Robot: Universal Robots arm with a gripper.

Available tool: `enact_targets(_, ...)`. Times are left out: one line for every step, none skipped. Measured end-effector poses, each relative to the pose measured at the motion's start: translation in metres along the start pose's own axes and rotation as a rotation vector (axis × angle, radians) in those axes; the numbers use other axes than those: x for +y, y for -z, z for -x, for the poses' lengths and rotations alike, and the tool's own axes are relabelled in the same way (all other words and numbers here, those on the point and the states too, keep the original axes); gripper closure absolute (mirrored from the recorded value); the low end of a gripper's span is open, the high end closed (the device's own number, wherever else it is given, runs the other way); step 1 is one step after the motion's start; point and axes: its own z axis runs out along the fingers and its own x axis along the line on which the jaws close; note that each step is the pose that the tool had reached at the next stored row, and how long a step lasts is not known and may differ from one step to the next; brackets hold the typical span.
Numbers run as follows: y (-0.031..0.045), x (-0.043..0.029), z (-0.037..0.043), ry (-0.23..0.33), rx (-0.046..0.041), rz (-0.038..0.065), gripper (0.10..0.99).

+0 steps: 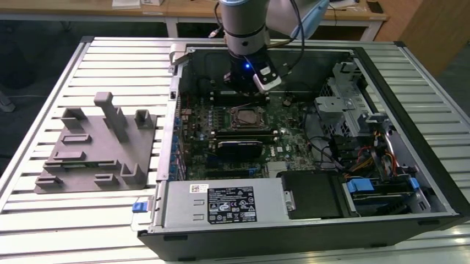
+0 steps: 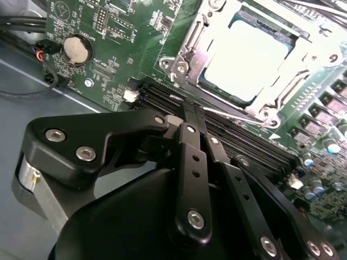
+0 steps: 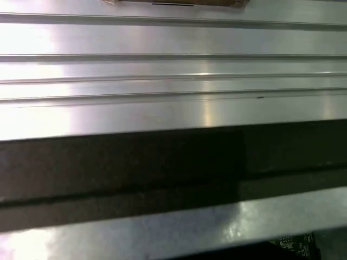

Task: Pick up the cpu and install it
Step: 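Install the first cpu locking lever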

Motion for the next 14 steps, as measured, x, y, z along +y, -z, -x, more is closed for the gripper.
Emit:
enact_targets(-0.0005,-0.0002,-0.0005,0.000,-0.0035,0.000,0.980)
enact_targets(-0.0008,-0.0004,-0.0014,0.001,-0.0066,0.001,0.980)
enact_targets(-0.0010,-0.0005,-0.0025,0.001,-0.0088,0.001,0.980)
enact_targets(-0.0011,-0.0006,-0.0036,0.001,-0.0102,0.001,0.980)
enact_targets(-0.0013,-0.0008,-0.0048,0.000,-0.0117,0.001,0.980)
enact_targets(-0.0015,-0.0010,-0.0060,0.000,-0.0133,0.001,0.980)
enact_targets(-0.0016,-0.0012,-0.0073,-0.001,-0.0154,0.001,0.980)
enact_targets(-0.0019,-0.0013,-0.0086,-0.003,-0.0178,0.000,0.980)
enact_targets(-0.0023,-0.0015,-0.0094,-0.005,-0.0203,-0.001,0.980)
enact_targets(-0.0027,-0.0016,-0.0102,-0.008,-0.0231,-0.002,0.980)
enact_targets(-0.0031,-0.0018,-0.0109,-0.010,-0.0256,-0.003,0.980)
enact_targets(-0.0033,-0.0019,-0.0118,-0.013,-0.0276,-0.004,0.980)
enact_targets(-0.0036,-0.0021,-0.0129,-0.016,-0.0291,-0.004,0.980)
enact_targets(-0.0039,-0.0022,-0.0141,-0.018,-0.0304,-0.005,0.980)
